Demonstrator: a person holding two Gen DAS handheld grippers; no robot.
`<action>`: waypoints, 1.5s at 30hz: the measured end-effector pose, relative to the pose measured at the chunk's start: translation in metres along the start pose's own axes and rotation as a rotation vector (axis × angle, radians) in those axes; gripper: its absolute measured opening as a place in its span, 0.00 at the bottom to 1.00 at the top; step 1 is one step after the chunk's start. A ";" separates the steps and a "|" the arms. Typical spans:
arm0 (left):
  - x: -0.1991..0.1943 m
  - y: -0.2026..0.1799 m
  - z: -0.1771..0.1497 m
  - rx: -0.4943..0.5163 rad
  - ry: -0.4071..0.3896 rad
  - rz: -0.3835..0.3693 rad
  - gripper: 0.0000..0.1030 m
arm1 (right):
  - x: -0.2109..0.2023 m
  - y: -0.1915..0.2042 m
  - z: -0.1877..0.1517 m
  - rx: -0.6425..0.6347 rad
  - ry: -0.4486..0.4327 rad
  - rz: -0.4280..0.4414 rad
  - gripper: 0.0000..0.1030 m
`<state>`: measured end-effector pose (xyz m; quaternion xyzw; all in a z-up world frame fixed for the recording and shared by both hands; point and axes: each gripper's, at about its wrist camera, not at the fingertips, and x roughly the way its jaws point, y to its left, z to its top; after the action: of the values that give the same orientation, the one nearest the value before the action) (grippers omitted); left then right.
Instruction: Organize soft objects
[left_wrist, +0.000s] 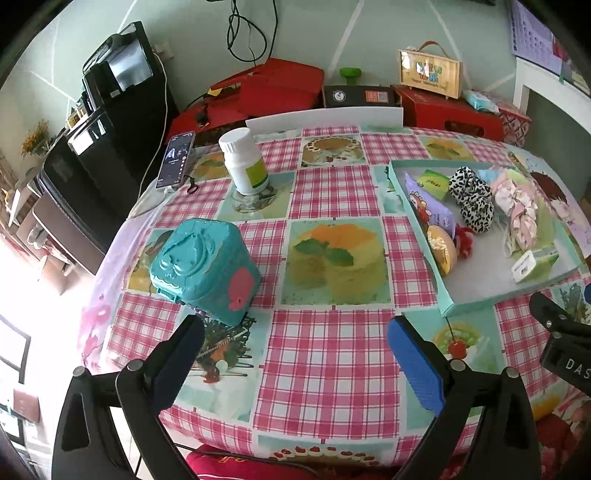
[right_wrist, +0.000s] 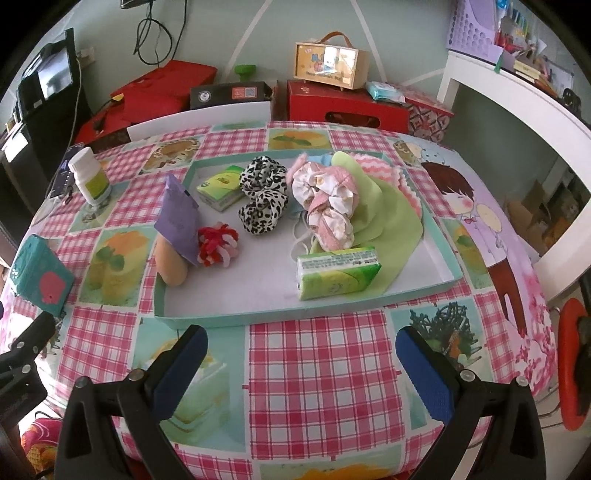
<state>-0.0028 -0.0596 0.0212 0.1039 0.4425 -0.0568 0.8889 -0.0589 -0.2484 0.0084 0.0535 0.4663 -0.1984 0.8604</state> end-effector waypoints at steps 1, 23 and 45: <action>0.000 0.001 0.000 -0.004 -0.002 -0.006 0.96 | 0.000 0.000 0.000 -0.002 -0.003 -0.002 1.00; -0.006 0.004 0.000 -0.016 0.010 -0.036 0.96 | -0.001 0.002 -0.002 -0.032 -0.008 -0.023 1.00; -0.020 0.010 0.006 -0.034 -0.008 -0.048 0.96 | -0.013 -0.004 0.002 -0.032 -0.016 -0.030 1.00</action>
<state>-0.0082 -0.0515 0.0420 0.0780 0.4421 -0.0710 0.8907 -0.0655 -0.2482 0.0207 0.0309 0.4634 -0.2043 0.8617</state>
